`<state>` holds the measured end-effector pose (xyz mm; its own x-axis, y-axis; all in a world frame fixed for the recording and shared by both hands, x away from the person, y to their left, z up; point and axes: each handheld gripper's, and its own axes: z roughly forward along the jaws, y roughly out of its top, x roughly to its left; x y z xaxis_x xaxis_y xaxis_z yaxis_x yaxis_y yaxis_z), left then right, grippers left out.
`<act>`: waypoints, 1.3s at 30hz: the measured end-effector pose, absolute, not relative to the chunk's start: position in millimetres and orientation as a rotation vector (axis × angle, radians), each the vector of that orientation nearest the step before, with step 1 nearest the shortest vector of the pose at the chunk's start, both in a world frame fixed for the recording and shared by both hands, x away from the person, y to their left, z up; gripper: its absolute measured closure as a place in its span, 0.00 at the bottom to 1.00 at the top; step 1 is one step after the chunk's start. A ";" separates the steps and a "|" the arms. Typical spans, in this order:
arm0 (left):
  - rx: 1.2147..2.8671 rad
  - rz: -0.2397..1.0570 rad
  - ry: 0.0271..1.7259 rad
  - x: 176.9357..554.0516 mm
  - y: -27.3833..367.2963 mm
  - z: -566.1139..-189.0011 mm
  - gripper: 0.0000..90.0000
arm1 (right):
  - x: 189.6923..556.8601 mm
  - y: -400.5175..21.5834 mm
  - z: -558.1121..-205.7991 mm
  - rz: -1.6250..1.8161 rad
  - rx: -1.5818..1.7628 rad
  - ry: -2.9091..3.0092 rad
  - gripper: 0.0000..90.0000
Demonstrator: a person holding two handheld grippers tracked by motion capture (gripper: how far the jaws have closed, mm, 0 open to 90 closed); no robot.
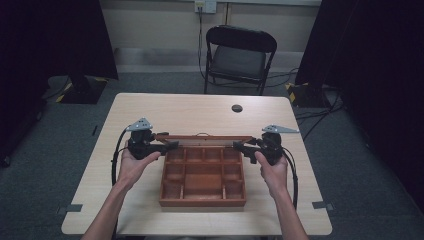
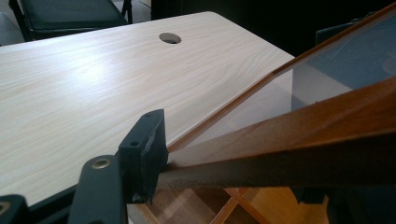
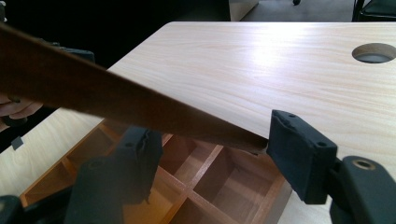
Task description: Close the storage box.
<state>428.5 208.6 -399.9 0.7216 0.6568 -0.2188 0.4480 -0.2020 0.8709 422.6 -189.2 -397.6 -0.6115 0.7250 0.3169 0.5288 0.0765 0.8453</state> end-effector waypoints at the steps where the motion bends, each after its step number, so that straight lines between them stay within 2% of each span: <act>1: 1.841 0.239 0.865 427.6 208.9 -399.6 0.41 | 422.1 -189.0 -397.4 1.556 1.279 2.162 0.39; 14: 1.817 0.260 0.874 410.4 219.8 -399.5 0.35 | 416.7 -188.1 -400.6 1.542 1.275 2.170 0.36; 39: 1.814 0.274 0.853 384.6 215.3 -411.8 0.23 | 398.9 -187.2 -414.9 1.488 1.262 2.215 0.34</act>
<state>384.6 215.3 -411.8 0.7183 0.6650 -0.2047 0.4211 -0.1813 0.8887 398.9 -187.2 -414.9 -0.6195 0.7312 0.2855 0.5409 0.1341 0.8303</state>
